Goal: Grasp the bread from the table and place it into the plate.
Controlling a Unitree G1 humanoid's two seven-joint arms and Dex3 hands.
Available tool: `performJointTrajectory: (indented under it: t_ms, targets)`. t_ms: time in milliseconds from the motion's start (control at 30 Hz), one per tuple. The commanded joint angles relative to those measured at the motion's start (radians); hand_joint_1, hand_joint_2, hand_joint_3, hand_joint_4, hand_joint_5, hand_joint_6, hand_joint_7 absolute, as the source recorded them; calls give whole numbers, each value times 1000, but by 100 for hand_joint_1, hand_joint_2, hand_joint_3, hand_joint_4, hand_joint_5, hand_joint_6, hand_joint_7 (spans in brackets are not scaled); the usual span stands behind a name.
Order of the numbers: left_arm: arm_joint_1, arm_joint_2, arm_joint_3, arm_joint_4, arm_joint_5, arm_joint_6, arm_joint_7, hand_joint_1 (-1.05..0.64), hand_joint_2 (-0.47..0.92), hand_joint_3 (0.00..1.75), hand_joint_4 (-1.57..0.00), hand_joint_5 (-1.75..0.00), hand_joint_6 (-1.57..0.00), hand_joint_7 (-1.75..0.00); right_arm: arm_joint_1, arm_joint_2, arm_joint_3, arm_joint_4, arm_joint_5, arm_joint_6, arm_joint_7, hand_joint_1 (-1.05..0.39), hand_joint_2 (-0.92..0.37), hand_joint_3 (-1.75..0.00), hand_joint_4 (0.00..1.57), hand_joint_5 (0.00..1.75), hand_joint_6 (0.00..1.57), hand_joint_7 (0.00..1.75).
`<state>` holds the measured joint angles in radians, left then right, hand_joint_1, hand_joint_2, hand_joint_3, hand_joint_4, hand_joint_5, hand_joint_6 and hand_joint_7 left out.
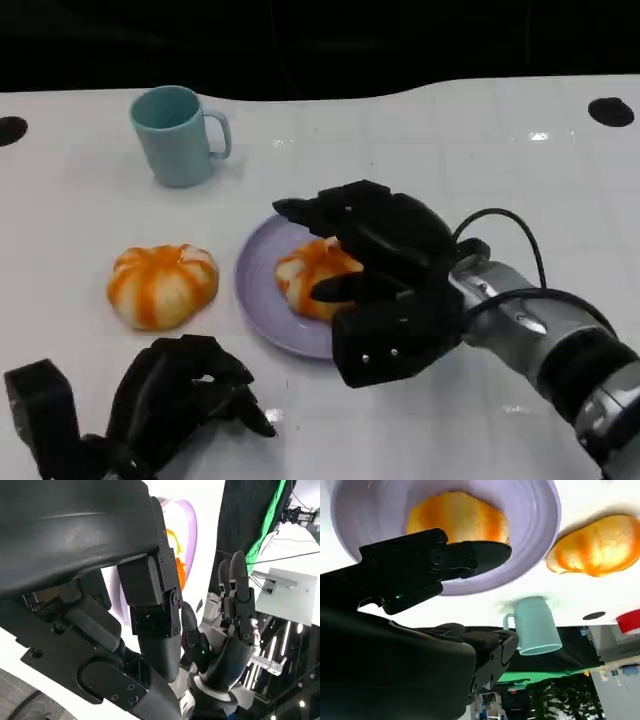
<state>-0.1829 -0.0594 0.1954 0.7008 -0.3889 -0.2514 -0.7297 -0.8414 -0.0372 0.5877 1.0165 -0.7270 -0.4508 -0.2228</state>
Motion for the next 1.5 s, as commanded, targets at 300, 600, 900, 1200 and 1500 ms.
performJointTrajectory:
  t_ms: [300, 600, 900, 1200, 1500]
  targets:
    - [10, 12, 2, -14, 2, 8, 21, -105, 68, 0, -157, -61, -157, -34, 175, -134, -98, -277, 78, -67, 9, -71, -92, -32, 35, 46, 44, 12]
    - [7, 15, 3, -9, -2, 10, 15, -105, 68, 0, -157, -62, -157, -35, 384, -184, -221, -434, 230, -199, 16, -60, -92, -25, 55, 131, 53, 97]
    - [7, 11, 1, -15, 0, 14, 24, -105, 68, 0, -157, -63, -157, -35, 599, -212, -333, -608, 552, -237, 262, -46, -92, -14, 63, 174, 48, 163]
    - [8, 9, 0, -19, -3, 20, 20, -105, 68, 0, -157, -62, -157, -35, 781, -246, -420, -840, 710, -51, 444, -39, -92, -15, 79, 175, 49, 175]
    - [13, 8, -3, -30, -3, 23, 22, -105, 68, 0, -157, -61, -157, -33, 917, -251, -486, -988, 819, 85, 549, -39, -92, -16, 72, 175, 46, 175]
